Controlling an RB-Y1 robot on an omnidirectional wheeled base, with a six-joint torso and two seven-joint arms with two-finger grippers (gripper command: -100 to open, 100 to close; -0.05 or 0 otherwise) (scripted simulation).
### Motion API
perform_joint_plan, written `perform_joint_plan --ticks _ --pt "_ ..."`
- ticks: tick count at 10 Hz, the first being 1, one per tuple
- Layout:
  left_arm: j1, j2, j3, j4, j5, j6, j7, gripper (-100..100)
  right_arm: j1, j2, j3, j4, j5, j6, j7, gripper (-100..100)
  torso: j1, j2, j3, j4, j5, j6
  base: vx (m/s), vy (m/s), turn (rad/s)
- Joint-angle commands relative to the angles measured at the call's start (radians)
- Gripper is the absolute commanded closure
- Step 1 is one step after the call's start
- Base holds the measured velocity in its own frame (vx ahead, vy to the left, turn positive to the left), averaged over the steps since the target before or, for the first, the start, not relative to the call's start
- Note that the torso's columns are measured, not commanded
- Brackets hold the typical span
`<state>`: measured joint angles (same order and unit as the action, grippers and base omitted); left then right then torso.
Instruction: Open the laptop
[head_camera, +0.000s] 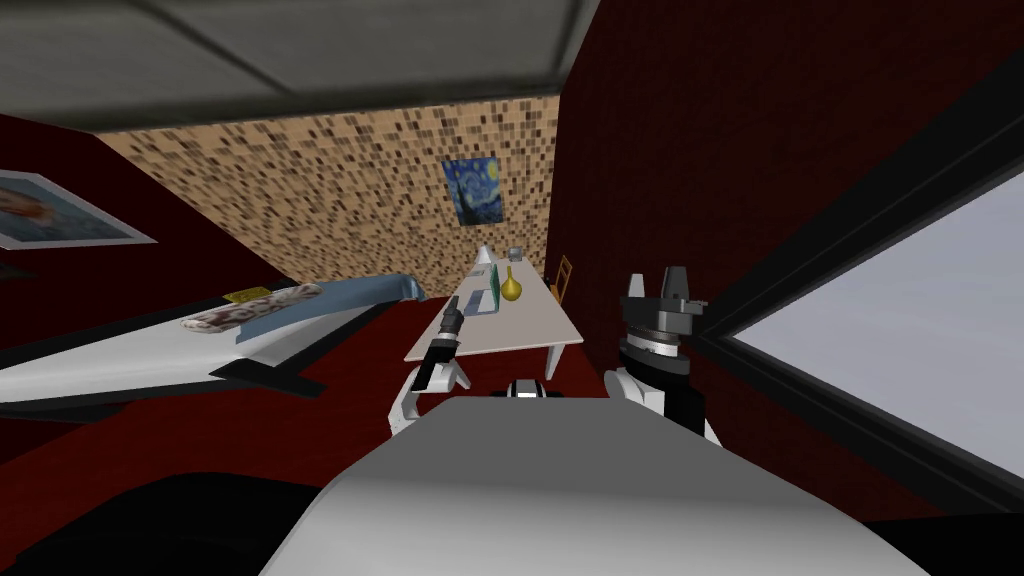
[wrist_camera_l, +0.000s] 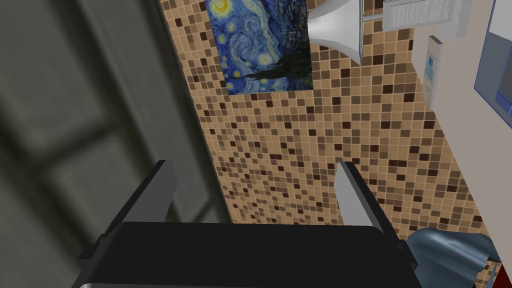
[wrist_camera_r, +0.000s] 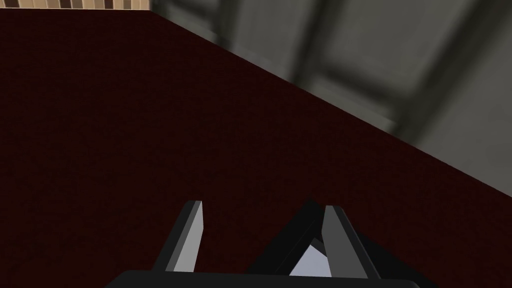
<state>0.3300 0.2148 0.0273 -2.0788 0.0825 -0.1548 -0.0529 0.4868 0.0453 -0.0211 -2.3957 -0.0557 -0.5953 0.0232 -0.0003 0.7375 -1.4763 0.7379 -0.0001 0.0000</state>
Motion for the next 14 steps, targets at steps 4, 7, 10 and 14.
perform_joint_plan --ticks 4,7,10,14 --pt "-0.091 0.049 0.025 0.079 -0.013 0.106 0.001 -100 0.0 0.0 0.0 0.0 0.0 0.0 0.0 0 0.001 0.0 0.0 0.0 0.0 0.0 0.003 -0.063 -0.06" --pt "-0.146 0.095 0.042 0.131 -0.02 0.166 0.004 -100 0.0 0.0 0.0 0.0 0.0 0.0 0.0 0 -0.001 0.0 0.0 0.0 0.0 0.0 0.0 -0.072 -0.074" --pt "-0.19 0.145 0.056 0.172 -0.025 0.215 0.007 -100 0.0 0.0 0.0 0.0 0.0 0.0 0.0 0 0.001 0.0 0.0 0.0 0.0 0.0 0.006 -0.062 -0.057" --pt "-0.258 0.218 0.078 0.236 -0.033 0.289 0.011 -100 0.0 0.0 0.0 0.0 0.0 0.0 0.0 0 0.0 0.001 0.0 0.0 0.0 0.0 0.004 -0.067 -0.069"
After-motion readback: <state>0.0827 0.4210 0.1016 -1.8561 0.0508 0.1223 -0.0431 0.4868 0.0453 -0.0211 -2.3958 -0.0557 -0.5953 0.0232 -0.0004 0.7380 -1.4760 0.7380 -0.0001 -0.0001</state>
